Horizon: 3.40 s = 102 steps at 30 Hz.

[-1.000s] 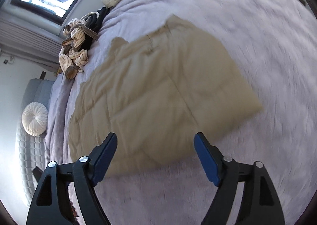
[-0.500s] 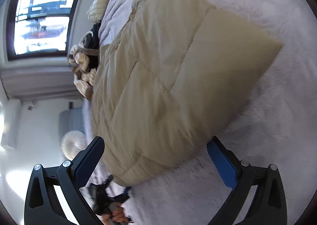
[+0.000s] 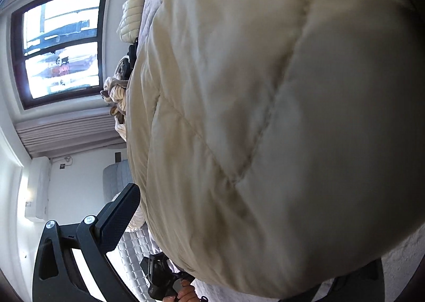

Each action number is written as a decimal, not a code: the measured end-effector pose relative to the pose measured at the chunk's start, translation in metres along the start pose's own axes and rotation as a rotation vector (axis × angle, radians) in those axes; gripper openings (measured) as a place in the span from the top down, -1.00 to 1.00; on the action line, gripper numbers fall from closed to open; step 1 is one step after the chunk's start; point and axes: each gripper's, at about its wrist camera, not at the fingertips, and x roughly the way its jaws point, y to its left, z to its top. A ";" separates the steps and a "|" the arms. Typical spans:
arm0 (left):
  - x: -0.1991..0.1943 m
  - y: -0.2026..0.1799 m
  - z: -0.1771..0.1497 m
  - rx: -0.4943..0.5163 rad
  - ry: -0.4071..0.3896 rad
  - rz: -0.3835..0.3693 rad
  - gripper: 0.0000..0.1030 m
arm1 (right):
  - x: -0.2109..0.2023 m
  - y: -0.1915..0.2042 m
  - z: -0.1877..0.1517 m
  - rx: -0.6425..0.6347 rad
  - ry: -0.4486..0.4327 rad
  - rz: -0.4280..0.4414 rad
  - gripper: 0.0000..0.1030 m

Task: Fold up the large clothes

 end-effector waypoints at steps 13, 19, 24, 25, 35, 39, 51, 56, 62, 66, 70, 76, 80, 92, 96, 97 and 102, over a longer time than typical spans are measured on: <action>-0.058 -0.047 0.000 0.215 -0.037 -0.101 0.62 | -0.024 0.013 -0.012 -0.030 0.008 0.114 0.50; -0.095 -0.048 -0.019 0.254 -0.017 -0.119 0.62 | -0.052 0.016 -0.037 -0.058 0.013 0.132 0.51; -0.128 -0.032 -0.053 0.235 0.035 -0.103 0.62 | -0.082 -0.002 -0.074 -0.028 0.032 0.132 0.51; -0.132 -0.028 -0.061 0.231 0.043 -0.102 0.62 | -0.090 -0.009 -0.080 -0.015 0.038 0.132 0.51; -0.173 0.042 -0.146 0.245 0.183 0.034 0.61 | -0.134 -0.061 -0.144 0.044 0.067 0.059 0.50; -0.166 0.061 -0.159 0.225 0.230 0.091 0.55 | -0.131 -0.079 -0.148 0.086 0.085 -0.003 0.40; -0.201 0.047 -0.172 0.324 0.274 0.306 -0.08 | -0.136 -0.057 -0.148 0.049 0.181 -0.215 -0.12; -0.223 0.032 -0.172 0.384 0.243 0.321 -0.08 | -0.137 -0.040 -0.154 0.016 0.247 -0.282 -0.16; -0.241 0.019 -0.157 0.391 0.197 0.331 -0.08 | -0.140 -0.026 -0.173 -0.053 0.360 -0.227 -0.12; -0.248 0.012 -0.148 0.396 0.180 0.345 -0.08 | -0.131 0.002 -0.186 -0.127 0.413 -0.159 -0.12; -0.236 -0.002 -0.143 0.424 0.172 0.385 -0.08 | -0.117 0.022 -0.195 -0.181 0.420 -0.181 -0.12; -0.224 -0.001 -0.138 0.422 0.149 0.403 -0.08 | -0.100 0.050 -0.208 -0.266 0.434 -0.247 -0.12; -0.209 0.026 -0.137 0.381 0.160 0.466 -0.08 | -0.101 0.050 -0.213 -0.308 0.432 -0.310 -0.12; -0.195 0.084 -0.137 0.321 0.230 0.527 -0.09 | -0.101 0.018 -0.210 -0.321 0.388 -0.601 -0.13; -0.197 0.084 -0.129 0.327 0.232 0.522 -0.51 | -0.097 0.016 -0.210 -0.329 0.385 -0.650 -0.13; -0.199 0.083 -0.128 0.328 0.217 0.521 -0.90 | -0.095 0.015 -0.210 -0.331 0.385 -0.664 -0.13; -0.203 0.083 -0.115 0.334 0.209 0.461 -0.96 | -0.095 0.011 -0.206 -0.321 0.379 -0.705 -0.13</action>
